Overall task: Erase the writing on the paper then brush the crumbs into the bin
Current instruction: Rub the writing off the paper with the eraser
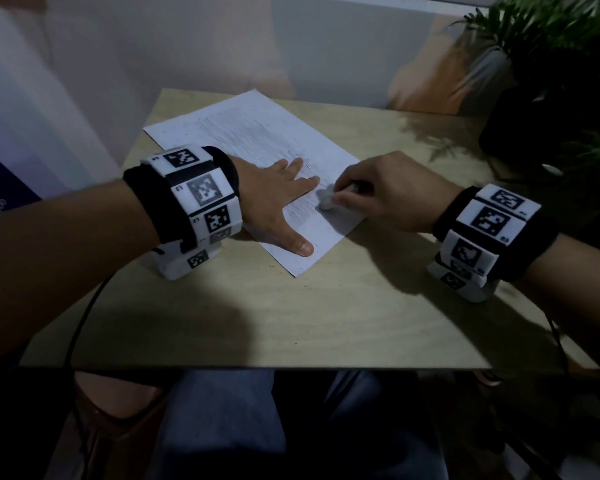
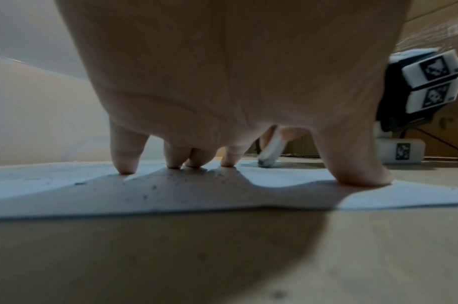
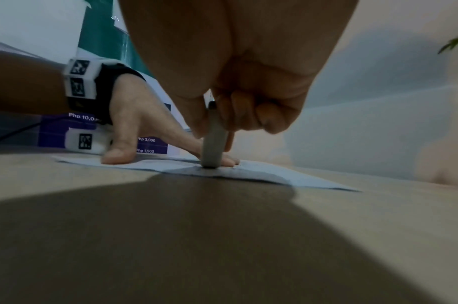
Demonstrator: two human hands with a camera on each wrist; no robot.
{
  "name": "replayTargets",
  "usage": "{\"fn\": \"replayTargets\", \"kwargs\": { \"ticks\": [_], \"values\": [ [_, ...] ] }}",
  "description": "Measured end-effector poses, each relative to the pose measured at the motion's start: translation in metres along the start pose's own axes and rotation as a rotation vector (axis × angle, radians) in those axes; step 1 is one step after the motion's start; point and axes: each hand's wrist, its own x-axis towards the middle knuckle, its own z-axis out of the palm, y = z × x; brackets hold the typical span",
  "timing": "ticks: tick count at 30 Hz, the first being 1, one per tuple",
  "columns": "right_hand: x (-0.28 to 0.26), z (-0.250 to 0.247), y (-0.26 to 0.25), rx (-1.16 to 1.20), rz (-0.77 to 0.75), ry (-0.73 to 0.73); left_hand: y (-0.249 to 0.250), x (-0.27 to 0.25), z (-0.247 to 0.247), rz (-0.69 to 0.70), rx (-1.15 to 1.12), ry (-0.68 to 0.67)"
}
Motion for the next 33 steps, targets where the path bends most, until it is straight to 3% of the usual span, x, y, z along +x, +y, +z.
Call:
{"fn": "replayTargets", "kwargs": {
  "ticks": [5, 10, 13, 16, 21, 23, 26, 28, 33],
  "values": [
    [0.008, -0.001, 0.020, -0.104, 0.185, 0.094, -0.001, 0.002, 0.003, -0.006, 0.006, 0.019],
    [-0.001, 0.001, -0.001, -0.024, 0.002, 0.005, -0.005, 0.005, 0.001, 0.010, 0.002, -0.006],
    [-0.001, -0.003, 0.000, 0.008, 0.067, 0.023, -0.011, 0.004, -0.003, 0.032, -0.007, -0.065],
    [0.001, 0.000, 0.000, -0.128, 0.125, 0.055, -0.012, 0.003, -0.003, 0.034, -0.010, -0.069],
    [-0.010, 0.012, -0.033, -0.061, -0.110, -0.020, -0.011, 0.007, -0.001, 0.041, -0.012, -0.050],
    [-0.007, 0.006, -0.031, -0.008, -0.060, -0.008, -0.011, 0.006, -0.001, 0.033, -0.006, -0.053],
    [-0.002, 0.002, -0.019, -0.135, 0.072, 0.031, -0.010, 0.007, 0.000, 0.021, 0.018, -0.043],
    [-0.003, 0.007, -0.022, -0.184, 0.021, 0.019, -0.010, 0.006, 0.000, 0.019, 0.020, -0.030],
    [-0.008, 0.002, -0.035, 0.069, -0.084, -0.033, -0.012, 0.007, 0.000, 0.071, -0.070, -0.032]
  ]
}}
